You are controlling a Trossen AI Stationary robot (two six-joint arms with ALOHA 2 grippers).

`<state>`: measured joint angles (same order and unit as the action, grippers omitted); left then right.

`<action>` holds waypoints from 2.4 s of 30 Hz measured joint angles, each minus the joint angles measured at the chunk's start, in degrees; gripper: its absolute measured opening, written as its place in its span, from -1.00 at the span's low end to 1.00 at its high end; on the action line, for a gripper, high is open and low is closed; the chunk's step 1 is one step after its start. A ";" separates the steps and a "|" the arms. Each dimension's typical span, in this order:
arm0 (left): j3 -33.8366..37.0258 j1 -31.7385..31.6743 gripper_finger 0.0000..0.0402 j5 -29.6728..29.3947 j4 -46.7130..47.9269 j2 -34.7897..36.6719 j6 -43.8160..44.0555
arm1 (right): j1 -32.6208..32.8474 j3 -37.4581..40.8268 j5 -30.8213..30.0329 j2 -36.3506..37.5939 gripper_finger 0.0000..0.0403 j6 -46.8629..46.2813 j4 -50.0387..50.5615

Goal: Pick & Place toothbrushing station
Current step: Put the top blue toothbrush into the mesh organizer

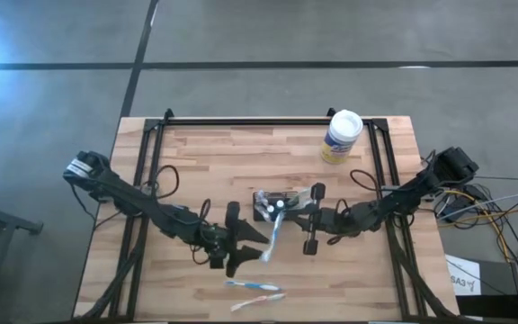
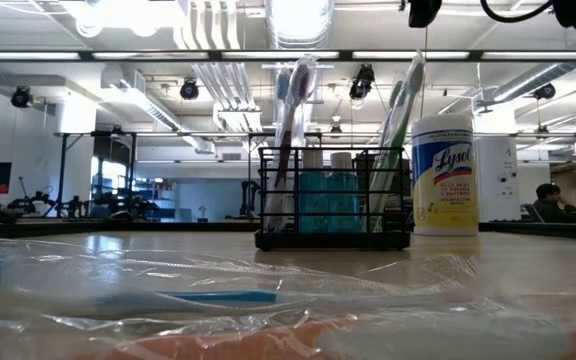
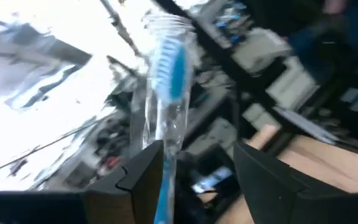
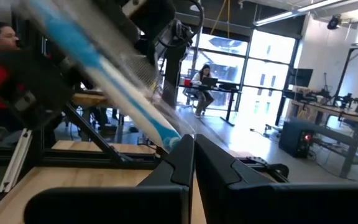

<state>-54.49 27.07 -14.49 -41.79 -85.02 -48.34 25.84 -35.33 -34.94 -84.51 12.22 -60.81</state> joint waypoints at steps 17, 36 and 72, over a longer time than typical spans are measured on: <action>-2.34 -0.91 -0.21 -2.74 -1.16 -0.82 1.83 | -0.92 -0.75 0.22 -1.06 -0.96 -0.93 -0.72; -2.43 -0.77 -0.63 -8.82 0.32 -0.75 3.68 | -1.48 -5.09 0.40 -6.36 -0.96 1.50 -1.65; 6.72 -2.24 -0.96 -17.11 19.29 10.09 33.07 | 13.32 -3.65 -23.53 1.02 -0.44 20.52 7.95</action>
<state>-47.77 24.83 -31.60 -22.50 -74.94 -15.26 39.17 -38.98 -58.47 -83.49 32.74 -52.85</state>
